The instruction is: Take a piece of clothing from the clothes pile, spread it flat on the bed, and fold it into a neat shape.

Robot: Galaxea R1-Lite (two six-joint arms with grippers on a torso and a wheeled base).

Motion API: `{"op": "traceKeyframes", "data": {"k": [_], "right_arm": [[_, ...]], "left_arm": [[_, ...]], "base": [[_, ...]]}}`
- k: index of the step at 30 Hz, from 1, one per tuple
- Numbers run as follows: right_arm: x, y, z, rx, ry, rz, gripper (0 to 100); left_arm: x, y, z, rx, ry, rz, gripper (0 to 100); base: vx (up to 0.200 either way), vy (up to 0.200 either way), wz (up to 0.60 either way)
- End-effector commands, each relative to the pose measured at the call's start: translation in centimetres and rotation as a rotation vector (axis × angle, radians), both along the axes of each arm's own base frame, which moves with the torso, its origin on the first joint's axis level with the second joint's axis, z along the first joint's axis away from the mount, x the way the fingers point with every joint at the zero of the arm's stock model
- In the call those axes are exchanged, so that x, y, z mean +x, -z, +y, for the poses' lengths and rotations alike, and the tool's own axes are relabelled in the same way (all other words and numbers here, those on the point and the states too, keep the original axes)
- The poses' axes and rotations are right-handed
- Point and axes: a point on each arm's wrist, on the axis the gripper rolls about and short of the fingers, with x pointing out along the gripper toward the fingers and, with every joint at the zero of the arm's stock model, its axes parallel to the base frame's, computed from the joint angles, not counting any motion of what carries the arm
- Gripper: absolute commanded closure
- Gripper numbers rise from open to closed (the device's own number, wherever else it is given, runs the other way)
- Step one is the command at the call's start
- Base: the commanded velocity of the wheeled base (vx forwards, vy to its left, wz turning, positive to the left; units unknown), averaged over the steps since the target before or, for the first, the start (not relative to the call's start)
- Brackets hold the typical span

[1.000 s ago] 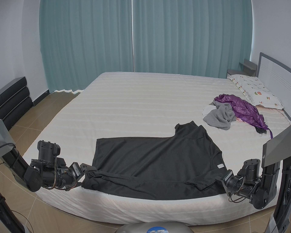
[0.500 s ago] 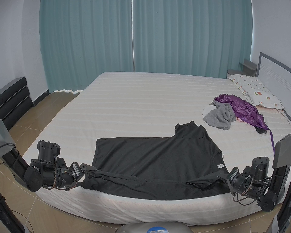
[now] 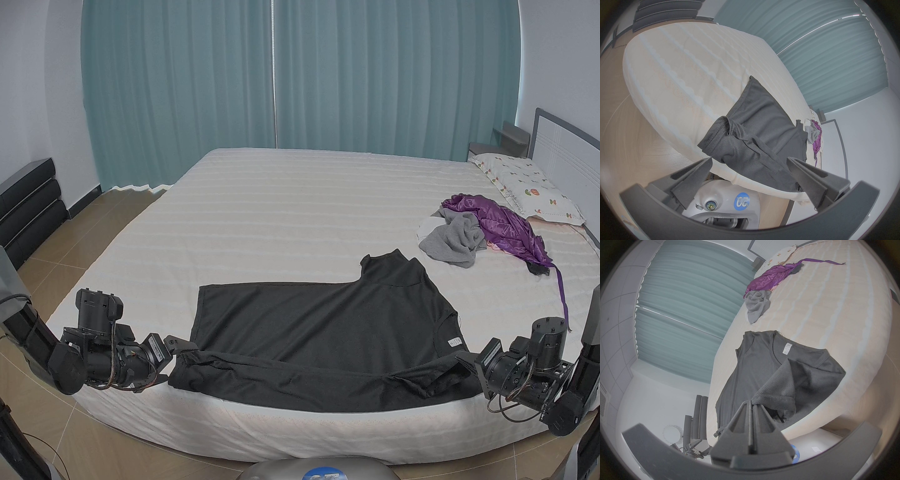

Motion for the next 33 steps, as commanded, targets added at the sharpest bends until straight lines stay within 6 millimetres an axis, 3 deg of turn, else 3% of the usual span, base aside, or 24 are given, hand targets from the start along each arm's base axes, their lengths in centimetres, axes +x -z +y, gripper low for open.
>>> {"op": "traceKeyframes", "data": {"k": [1, 8, 9, 15, 28, 33], "right_arm": [[-0.7, -0.1, -0.1, -0.01, -0.003, 0.016, 100], [-1.1, 0.6, -0.2, -0.06, -0.02, 0.089, 100], [-1.2, 0.8, -0.2, -0.069, -0.024, 0.103, 0], [-1.1, 1.9, -0.3, -0.116, -0.038, 0.172, 0], [0.1, 1.5, -1.1, -0.094, 0.009, 0.129, 0], [0.1, 1.5, -1.1, -0.092, 0.007, 0.124, 0]], "left_arm": [[0.0, 0.0, 0.0, -0.001, 0.001, 0.0, 0], [0.0, 0.0, 0.0, -0.002, 0.0, 0.0, 0], [0.0, 0.0, 0.0, -0.002, 0.0, 0.0, 0], [0.0, -0.1, 0.0, -0.002, 0.0, -0.001, 0], [0.3, -0.4, 0.1, -0.011, -0.014, -0.041, 0], [0.6, -0.4, 0.7, -0.011, -0.036, -0.058, 0]], "base": [[0.0, 0.0, 0.0], [0.0, 0.0, 0.0], [0.0, 0.0, 0.0], [0.0, 0.0, 0.0], [0.0, 0.0, 0.0], [0.2, 0.0, 0.0]]}}
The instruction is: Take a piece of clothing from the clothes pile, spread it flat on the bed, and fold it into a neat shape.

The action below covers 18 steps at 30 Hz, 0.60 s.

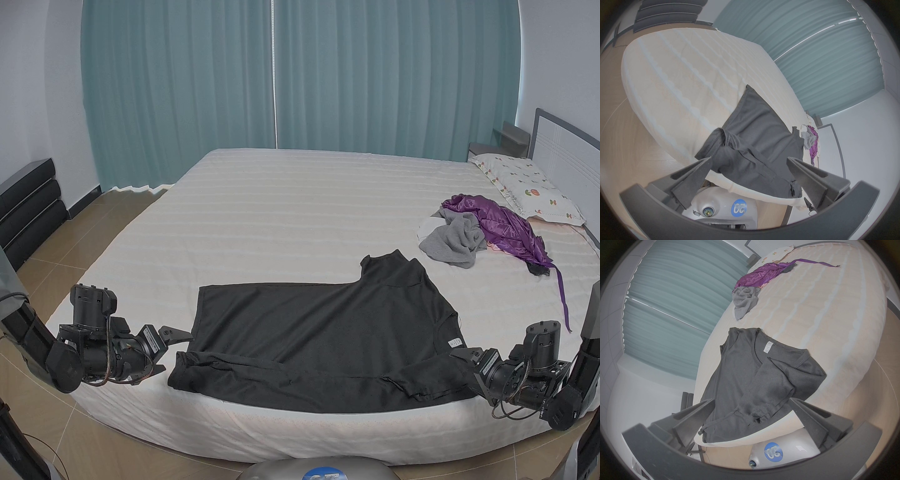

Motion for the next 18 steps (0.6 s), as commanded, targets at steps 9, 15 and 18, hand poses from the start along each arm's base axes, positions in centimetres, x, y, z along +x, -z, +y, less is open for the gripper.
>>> {"op": "traceKeyframes", "data": {"k": [9, 15, 18], "right_arm": [[0.1, 0.1, 0.0, 0.0, 0.0, 0.004, 0], [0.0, 0.4, 0.0, -0.001, -0.001, 0.022, 0], [-0.1, 0.6, 0.0, -0.002, -0.001, 0.028, 0]], "left_arm": [[0.1, 1.2, -0.3, 0.009, 0.014, 0.043, 0], [0.3, 1.8, -1.8, 0.012, 0.069, 0.064, 0], [0.2, 1.6, -2.3, 0.018, 0.083, 0.058, 0]], "base": [[0.022, 0.0, 0.0], [0.0, 0.0, 0.0], [0.0, 0.0, 0.0]]}}
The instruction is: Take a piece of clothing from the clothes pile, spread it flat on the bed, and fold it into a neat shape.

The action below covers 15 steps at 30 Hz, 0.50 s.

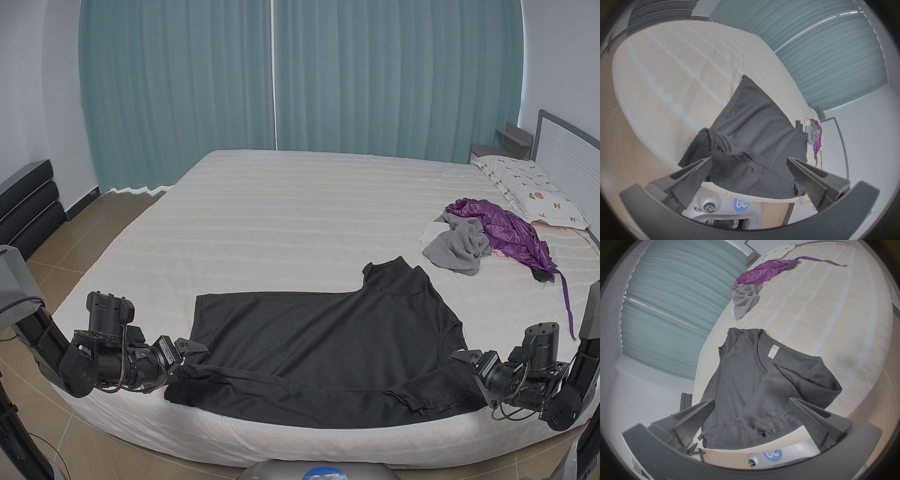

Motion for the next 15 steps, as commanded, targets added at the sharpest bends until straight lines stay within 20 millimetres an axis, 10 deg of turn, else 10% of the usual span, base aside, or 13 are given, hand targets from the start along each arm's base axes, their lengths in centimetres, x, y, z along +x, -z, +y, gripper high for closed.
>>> {"op": "traceKeyframes", "data": {"k": [1, 15], "right_arm": [[0.0, 0.3, 0.0, -0.002, -0.002, 0.013, 0], [-0.2, 0.3, 0.2, -0.003, -0.01, 0.017, 0]], "left_arm": [[0.1, 0.1, -1.0, 0.02, 0.016, -0.005, 0], [0.1, -0.3, -3.6, 0.079, 0.055, -0.002, 0]], "base": [[0.0, 0.0, 0.0], [0.0, 0.0, 0.0]]}}
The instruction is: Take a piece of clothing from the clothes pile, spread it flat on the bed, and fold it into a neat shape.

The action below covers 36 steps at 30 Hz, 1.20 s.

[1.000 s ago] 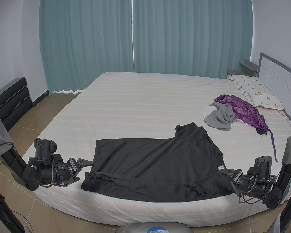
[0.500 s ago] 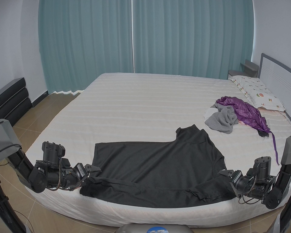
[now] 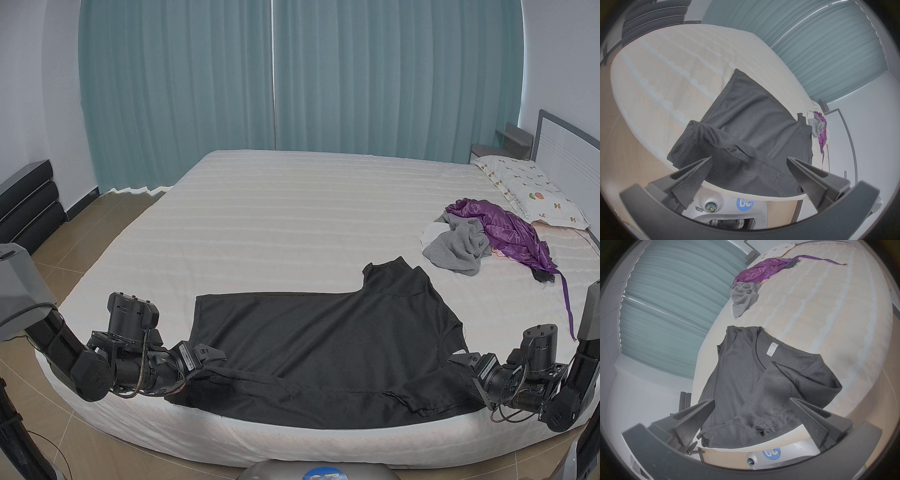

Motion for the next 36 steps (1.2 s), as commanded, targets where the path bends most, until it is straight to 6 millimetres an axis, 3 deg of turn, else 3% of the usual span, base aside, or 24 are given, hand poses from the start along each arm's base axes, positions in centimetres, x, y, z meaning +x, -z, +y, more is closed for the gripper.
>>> {"op": "traceKeyframes", "data": {"k": [1, 24, 36], "right_arm": [[0.0, 0.0, 0.1, -0.001, -0.003, 0.002, 0], [-0.1, 0.4, 0.1, -0.005, -0.008, 0.018, 0], [0.0, 0.4, 0.1, -0.005, -0.007, 0.018, 0]], "left_arm": [[0.2, -0.3, -0.4, -0.004, 0.012, -0.005, 0], [0.5, 0.5, -0.8, 0.036, 0.061, 0.068, 0], [2.1, 1.6, -1.2, 0.049, 0.055, 0.094, 0]], "base": [[0.0, 0.0, 0.0], [0.0, 0.0, 0.0], [0.0, 0.0, 0.0]]}}
